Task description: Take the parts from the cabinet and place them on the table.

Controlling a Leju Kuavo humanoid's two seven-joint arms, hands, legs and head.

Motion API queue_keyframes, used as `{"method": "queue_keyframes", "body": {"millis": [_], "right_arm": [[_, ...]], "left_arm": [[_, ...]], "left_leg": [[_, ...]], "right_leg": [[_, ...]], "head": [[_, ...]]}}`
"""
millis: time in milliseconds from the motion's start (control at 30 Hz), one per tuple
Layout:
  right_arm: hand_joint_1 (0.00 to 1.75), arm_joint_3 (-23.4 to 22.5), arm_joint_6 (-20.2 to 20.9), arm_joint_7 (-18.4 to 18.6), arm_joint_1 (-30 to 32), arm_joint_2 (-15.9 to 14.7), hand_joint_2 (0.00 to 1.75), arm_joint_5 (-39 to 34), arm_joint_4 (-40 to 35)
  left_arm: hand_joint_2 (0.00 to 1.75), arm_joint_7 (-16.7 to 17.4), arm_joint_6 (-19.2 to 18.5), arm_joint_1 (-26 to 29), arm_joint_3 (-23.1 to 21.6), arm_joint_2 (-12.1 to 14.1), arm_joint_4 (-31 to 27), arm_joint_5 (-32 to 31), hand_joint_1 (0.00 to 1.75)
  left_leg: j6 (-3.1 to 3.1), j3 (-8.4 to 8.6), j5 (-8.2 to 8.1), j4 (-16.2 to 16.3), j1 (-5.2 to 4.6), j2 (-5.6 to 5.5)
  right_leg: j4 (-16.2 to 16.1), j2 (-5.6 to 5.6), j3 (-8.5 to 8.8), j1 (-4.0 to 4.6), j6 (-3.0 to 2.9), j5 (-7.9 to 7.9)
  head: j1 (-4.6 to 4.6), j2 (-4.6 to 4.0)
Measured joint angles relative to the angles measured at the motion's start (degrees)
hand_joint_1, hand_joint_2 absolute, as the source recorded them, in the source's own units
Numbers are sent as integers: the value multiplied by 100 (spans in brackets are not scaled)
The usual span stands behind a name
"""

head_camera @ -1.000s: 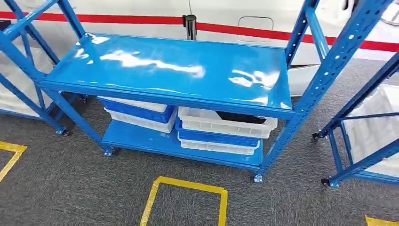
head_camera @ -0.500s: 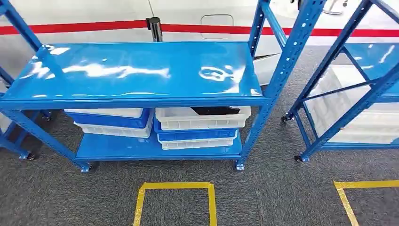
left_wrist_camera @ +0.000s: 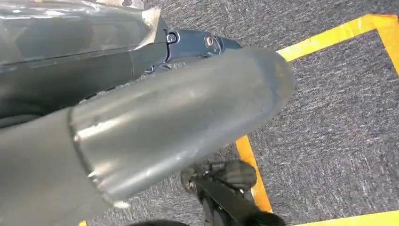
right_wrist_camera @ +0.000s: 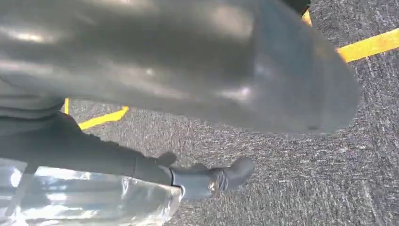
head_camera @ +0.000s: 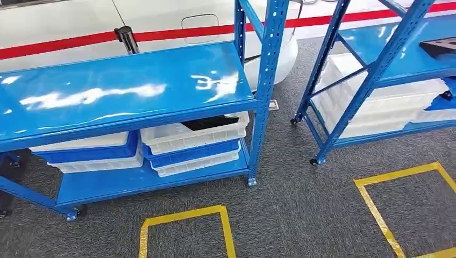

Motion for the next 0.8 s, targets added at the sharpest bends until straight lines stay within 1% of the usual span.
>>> {"method": "queue_keyframes", "body": {"millis": [33,67,100,133,167,200,233,267,300,333,367,400,433,467,500,567,800], "right_arm": [[0,0,-2,0,10,0,0,0,0],[0,0,-4,0,9,2,0,0,0],[0,0,-2,0,4,7,0,0,0],[0,0,-4,-4,-2,7,0,0,0],[0,0,-4,-7,-5,15,0,0,0],[0,0,-4,-13,-10,22,0,0,0],[0,0,-7,-15,-9,22,0,2,0],[0,0,-11,-17,-7,15,0,11,0],[0,0,-11,-20,-2,24,0,15,0],[0,0,-13,-20,-4,24,0,17,0],[0,0,-18,-20,-9,24,0,24,0],[0,0,-20,-20,-12,28,0,31,0],[0,0,-20,-20,-11,31,0,33,0],[0,0,-30,-20,-5,31,0,35,0],[0,0,-35,-17,-2,31,0,35,0],[0,0,-37,-15,-5,31,0,37,0],[0,-4,-120,-2,-8,31,0,79,0]], "left_arm": [[0,0,-2,2,0,0,0,4,0],[0,-2,-2,1,0,0,0,9,0],[0,-2,-2,-1,0,2,0,9,0],[0,-4,-4,-2,0,4,0,20,0],[0,-7,-4,-8,0,7,0,28,0],[0,-11,-20,-12,0,7,0,37,0],[0,-15,-35,-11,0,7,0,46,0],[0,-22,-41,-10,0,7,0,50,0],[0,-28,-50,-9,0,7,0,52,0],[0,-42,-52,-9,2,9,0,59,0],[0,-52,-59,-10,2,9,0,59,0],[0,-63,-83,-11,2,15,0,59,0],[0,-70,-87,-10,2,20,0,61,0],[0,-72,-87,-11,2,20,0,63,0],[0,-74,-90,-11,2,20,0,63,0],[0,-81,-96,-8,2,20,0,63,0],[0,-105,-111,-10,2,20,0,68,0]], "left_leg": [[15,44,143,-122,0,1],[36,211,388,-480,1,1],[61,467,660,-996,2,-9],[97,723,865,-1492,2,-64],[118,826,840,-1733,-26,-126],[135,803,855,-1733,-39,-107],[153,786,870,-1739,-61,-93],[90,779,899,-1769,-56,-90],[104,778,896,-1767,-100,-85],[147,775,893,-1764,-137,-83],[193,766,905,-1763,-161,-79],[203,753,911,-1758,-176,-72],[226,739,925,-1755,-190,-64],[237,727,933,-1754,-199,-63],[251,722,942,-1754,-202,-64],[253,719,944,-1754,-202,-64],[260,719,940,-1752,-210,-64]], "right_leg": [[2,29,1,3,1,1],[6,53,7,2,3,2],[5,77,19,1,8,5],[3,97,27,1,20,12],[18,106,20,43,42,18],[11,112,5,61,64,32],[3,113,-14,57,92,49],[27,111,-54,156,41,-28],[22,107,-72,101,80,19],[18,109,-90,82,110,16],[17,112,-70,80,145,35],[16,112,-64,68,164,49],[8,113,-56,52,186,64],[-1,117,-63,44,207,78],[-8,117,-63,40,215,85],[-25,117,-56,40,227,93],[-47,119,-47,34,236,99]], "head": [[-2,0],[0,2],[-4,0],[-2,0],[-2,0],[7,0],[9,2],[19,0],[15,0],[20,0],[2,0],[13,2],[15,0],[4,2],[11,0],[13,2],[11,2]]}}
